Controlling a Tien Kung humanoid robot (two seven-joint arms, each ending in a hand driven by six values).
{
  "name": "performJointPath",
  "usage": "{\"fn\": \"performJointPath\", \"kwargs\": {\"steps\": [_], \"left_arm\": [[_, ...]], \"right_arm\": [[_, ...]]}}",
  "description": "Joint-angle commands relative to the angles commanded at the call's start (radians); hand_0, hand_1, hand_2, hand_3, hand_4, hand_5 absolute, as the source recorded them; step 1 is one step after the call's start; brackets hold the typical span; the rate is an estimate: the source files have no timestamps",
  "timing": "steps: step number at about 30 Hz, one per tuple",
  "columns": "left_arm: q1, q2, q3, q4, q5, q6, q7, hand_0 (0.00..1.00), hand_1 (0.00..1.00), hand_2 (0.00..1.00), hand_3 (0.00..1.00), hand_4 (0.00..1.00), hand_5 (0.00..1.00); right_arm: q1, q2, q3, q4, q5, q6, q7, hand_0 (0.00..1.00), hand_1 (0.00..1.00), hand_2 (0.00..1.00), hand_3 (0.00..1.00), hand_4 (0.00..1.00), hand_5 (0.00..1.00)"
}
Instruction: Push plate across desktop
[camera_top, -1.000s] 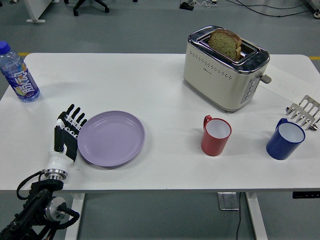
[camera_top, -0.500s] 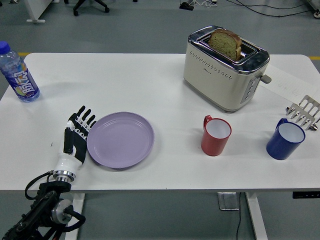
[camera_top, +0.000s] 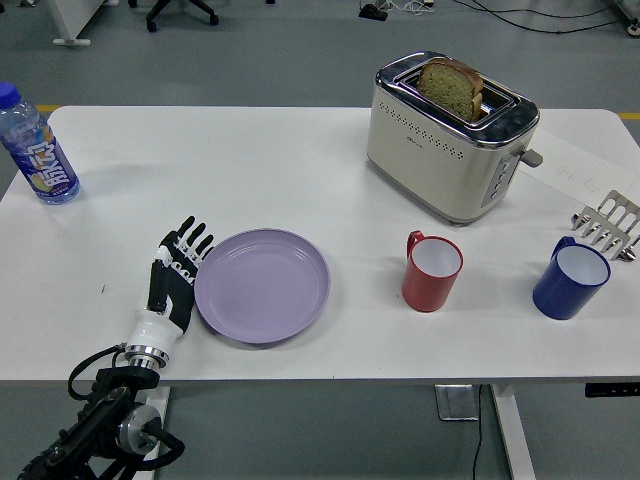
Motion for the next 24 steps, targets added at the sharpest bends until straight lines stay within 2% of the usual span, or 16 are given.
{"fn": "performJointPath", "kwargs": {"steps": [24], "left_arm": [[-0.024, 0.000, 0.096, -0.004, -0.038, 0.001, -0.011, 0.892, 0.907, 0.948, 0.933, 0.489, 0.998]], "right_arm": [[-0.008, -0.003, -0.001, 0.000, -0.001, 0.000, 0.000, 0.626, 0.560, 0.658, 0.613, 0.167, 0.319]]}}
